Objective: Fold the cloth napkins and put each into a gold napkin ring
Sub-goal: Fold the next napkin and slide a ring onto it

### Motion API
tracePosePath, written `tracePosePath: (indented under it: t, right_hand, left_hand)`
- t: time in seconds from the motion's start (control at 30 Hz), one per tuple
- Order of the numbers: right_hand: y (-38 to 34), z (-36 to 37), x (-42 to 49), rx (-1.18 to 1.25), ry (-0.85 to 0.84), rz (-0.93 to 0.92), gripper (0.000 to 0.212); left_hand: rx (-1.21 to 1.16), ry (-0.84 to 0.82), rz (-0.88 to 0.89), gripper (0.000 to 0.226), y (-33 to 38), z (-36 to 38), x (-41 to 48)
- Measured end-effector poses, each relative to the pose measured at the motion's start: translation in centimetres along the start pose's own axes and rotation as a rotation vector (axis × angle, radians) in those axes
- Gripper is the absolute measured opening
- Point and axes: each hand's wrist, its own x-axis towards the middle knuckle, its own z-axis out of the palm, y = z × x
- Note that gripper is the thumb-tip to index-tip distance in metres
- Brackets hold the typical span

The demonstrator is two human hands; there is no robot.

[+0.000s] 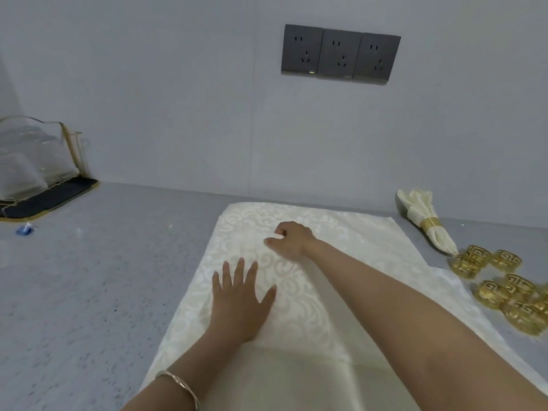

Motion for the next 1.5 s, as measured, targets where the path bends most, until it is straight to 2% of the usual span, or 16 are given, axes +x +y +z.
tracePosePath:
  t: [0.07,0.13,0.3,0.37,0.47,0.53,0.57,0.63,0.73,0.8,1.1,1.27,1.37,1.4,1.5]
  right_hand:
    - [-1.4,0.9,0.8,-0.029,-0.049,-0.078,0.025]
    - [-2.4,1.7,1.6,0.004,-0.071,-0.124,0.025]
    - [-3.2,2.0,1.6,0.109,0.019,-0.231,0.008]
    - [-3.2,1.3,0.3,0.158,0.075,-0.284,0.01]
    - [-1.8,-0.3,-3.0,0.212,0.134,-0.328,0.006]
    - [-0.1,-1.6,-6.0,0.22,0.161,-0.364,0.005]
    - [0.8,-2.1,-7.6,0.223,0.171,-0.38,0.004]
    - [2.7,-2.9,-11.0,0.205,0.173,-0.388,0.005]
    - [5.5,-3.4,-15.5,0.073,0.196,-0.425,0.015]
    - [7.0,-3.2,-17.6,0.013,0.193,-0.451,0.017]
    - [10.3,-1.7,-21.8,-0.102,0.102,-0.389,0.028]
    - [9.9,-0.9,-23.2,-0.11,0.085,-0.374,0.029]
    - [9.7,-0.7,-23.7,-0.142,0.093,-0.373,0.055]
    - [9.6,-0.6,-23.7,-0.136,0.102,-0.374,0.058]
    - [9.2,-0.6,-23.1,-0.046,0.127,-0.328,0.045]
  left_hand:
    - [0.007,0.0,0.0,0.089,0.0,0.0,0.1]
    - [0.003,0.007,-0.01,0.078,-0.1,0.1,0.2]
    - [-0.075,0.054,-0.039,0.085,-0.1,0.1,0.0]
    - [-0.241,0.109,-0.04,0.081,-0.1,-0.2,-0.1]
    - [-0.613,0.26,-0.033,0.067,-0.1,-1.4,-0.5]
    - [-0.697,0.306,0.006,0.06,-0.5,-2.5,-0.9]
    - [-0.696,0.285,0.044,0.056,-0.8,-3.2,-0.9]
    - [-0.633,0.137,0.133,0.049,-1.2,-4.4,-1.1]
    - [-0.306,-0.162,0.227,0.049,-0.7,-5.0,-1.7]
    - [-0.119,-0.256,0.26,0.05,0.4,-4.4,-2.6]
    - [0.063,-0.281,0.309,0.055,2.3,-2.6,-4.8]
    - [-0.019,-0.362,0.278,0.061,2.6,-3.0,-3.6]
    - [-0.083,-0.33,0.251,0.058,3.4,-2.6,-3.1]
    - [-0.105,-0.309,0.239,0.057,3.7,-2.4,-3.0]
    - [-0.147,-0.237,0.222,0.055,4.7,-1.8,-2.4]
